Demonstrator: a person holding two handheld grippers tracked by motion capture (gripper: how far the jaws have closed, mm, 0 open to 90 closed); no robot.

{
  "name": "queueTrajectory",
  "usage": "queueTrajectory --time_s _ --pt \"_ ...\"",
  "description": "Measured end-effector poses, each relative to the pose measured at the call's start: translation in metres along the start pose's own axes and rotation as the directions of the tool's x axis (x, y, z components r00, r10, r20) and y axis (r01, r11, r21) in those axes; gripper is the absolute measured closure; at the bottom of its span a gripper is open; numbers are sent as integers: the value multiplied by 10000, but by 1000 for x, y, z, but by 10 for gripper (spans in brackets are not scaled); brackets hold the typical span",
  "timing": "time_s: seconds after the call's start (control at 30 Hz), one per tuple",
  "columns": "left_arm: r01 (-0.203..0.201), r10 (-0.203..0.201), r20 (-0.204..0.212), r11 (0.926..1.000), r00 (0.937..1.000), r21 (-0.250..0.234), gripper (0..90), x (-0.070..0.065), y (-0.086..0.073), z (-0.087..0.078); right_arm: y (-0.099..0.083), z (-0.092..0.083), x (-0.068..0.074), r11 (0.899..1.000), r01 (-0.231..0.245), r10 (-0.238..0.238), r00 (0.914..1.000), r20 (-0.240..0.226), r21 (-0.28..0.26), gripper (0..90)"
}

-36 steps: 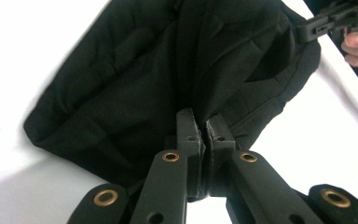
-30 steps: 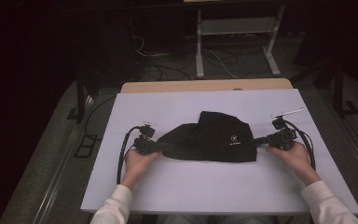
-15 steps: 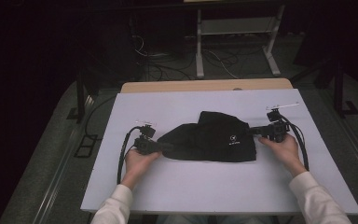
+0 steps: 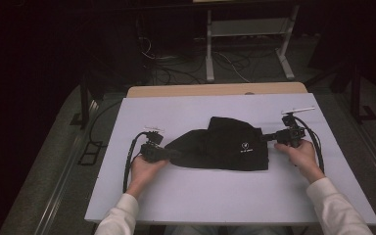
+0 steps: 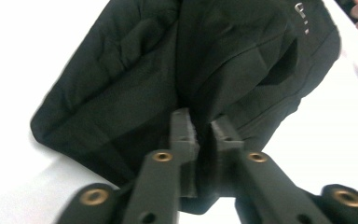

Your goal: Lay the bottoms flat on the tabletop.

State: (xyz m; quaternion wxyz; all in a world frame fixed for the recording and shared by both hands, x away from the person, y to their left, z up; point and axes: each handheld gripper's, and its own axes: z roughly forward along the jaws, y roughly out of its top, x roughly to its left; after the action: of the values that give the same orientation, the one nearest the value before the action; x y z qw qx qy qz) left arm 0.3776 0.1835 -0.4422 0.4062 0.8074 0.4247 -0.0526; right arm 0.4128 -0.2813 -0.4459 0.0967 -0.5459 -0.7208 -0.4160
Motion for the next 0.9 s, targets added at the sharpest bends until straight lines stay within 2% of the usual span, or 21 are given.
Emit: queueTrajectory --time_s 0.1,0.17,0.2,0.23,0.27,0.33,0.4,0.5,0.6,0.63,0.67,0.7,0.73,0.77,0.9 --pt "-428 425 -338 9991 9985 -60 583 -4 3 -1 -1 1 -3 9999 -138 137 9998 -153 -67 850" --pt "-751 739 -643 9970 9952 -166 521 -8 4 -2 -1 3 -3 9997 -224 223 9996 -185 -31 851" --pt "-751 739 -643 9970 9952 -166 488 -8 4 -2 -1 3 -3 9997 -224 223 9996 -185 -31 851" --pt "-1297 1282 -1070 9915 9860 -73 464 -12 7 -2 0 5 -3 9997 -248 248 9994 -252 -27 851" --pt "-1569 1555 -1117 9876 9815 -31 452 -14 8 -2 0 6 -4 9996 -281 281 9993 -256 -25 851" --pt "-1973 1949 -988 9802 9758 -152 440 -20 10 -2 0 6 -4 9994 -327 325 9991 -278 -57 851" --pt "-2441 2410 -875 9694 9666 -264 424 -27 14 -2 0 5 -5 9994 -358 357 9989 -298 -37 851" --pt "-2982 2960 -769 9543 9521 -192 370 -35 19 1 0 4 -6 9991 -410 407 9987 -310 -79 851" --pt "-3265 3248 -652 9450 9435 -175 328 -42 26 5 -1 4 -6 9990 -440 438 9985 -334 -48 851" --pt "-3265 3248 -652 9450 9435 -175 317 -42 26 5 -1 4 -6 9990 -437 435 9984 -353 -45 851" --pt "-3550 3531 -635 9346 9334 -213 310 -48 32 9 -1 4 -6 9990 -436 433 9984 -362 -56 851" --pt "-3728 3710 -571 9276 9269 -244 310 -51 35 10 -1 4 -6 9990 -445 442 9983 -379 -54 851" --pt "-3728 3710 -571 9276 9269 -244 310 -51 35 10 -1 4 -6 9990 -445 442 9983 -379 -54 851" --pt "-4144 4136 -303 9096 9100 -296 316 -57 43 14 -1 5 -7 9987 -508 506 9980 -387 -51 851" --pt "-5020 5018 171 8648 8648 89 350 -67 53 27 -1 5 -9 9983 -580 579 9974 -428 -8 851"
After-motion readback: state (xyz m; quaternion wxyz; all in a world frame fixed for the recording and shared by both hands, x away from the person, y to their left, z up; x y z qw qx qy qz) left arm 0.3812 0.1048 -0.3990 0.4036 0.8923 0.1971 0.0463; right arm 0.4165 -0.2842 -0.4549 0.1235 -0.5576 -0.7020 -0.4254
